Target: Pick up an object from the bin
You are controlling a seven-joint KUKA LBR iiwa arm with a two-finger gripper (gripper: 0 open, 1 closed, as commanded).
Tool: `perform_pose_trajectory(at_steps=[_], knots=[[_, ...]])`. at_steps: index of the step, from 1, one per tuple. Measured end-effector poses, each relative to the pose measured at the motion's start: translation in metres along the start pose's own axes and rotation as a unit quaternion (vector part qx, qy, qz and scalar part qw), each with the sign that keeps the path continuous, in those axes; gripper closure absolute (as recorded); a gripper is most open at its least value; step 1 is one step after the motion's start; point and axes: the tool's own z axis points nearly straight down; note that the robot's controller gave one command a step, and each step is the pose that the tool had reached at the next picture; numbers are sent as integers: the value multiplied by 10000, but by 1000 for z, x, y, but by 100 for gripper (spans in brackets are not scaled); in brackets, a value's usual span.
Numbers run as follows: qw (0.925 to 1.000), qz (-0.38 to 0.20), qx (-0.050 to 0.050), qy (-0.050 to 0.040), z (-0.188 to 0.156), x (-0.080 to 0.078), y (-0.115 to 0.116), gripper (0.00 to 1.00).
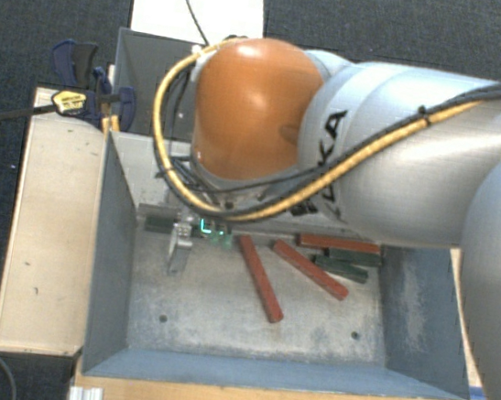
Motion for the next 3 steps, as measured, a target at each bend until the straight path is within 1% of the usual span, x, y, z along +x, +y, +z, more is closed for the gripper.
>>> perform_pose_trajectory(at_steps=[1,2,3], knots=[[9999,116,24,12,50,-41,-54,0],[9998,-201,23,40,157,-22,-133,0],[9999,101,19,7,170,-36,-197,0]])
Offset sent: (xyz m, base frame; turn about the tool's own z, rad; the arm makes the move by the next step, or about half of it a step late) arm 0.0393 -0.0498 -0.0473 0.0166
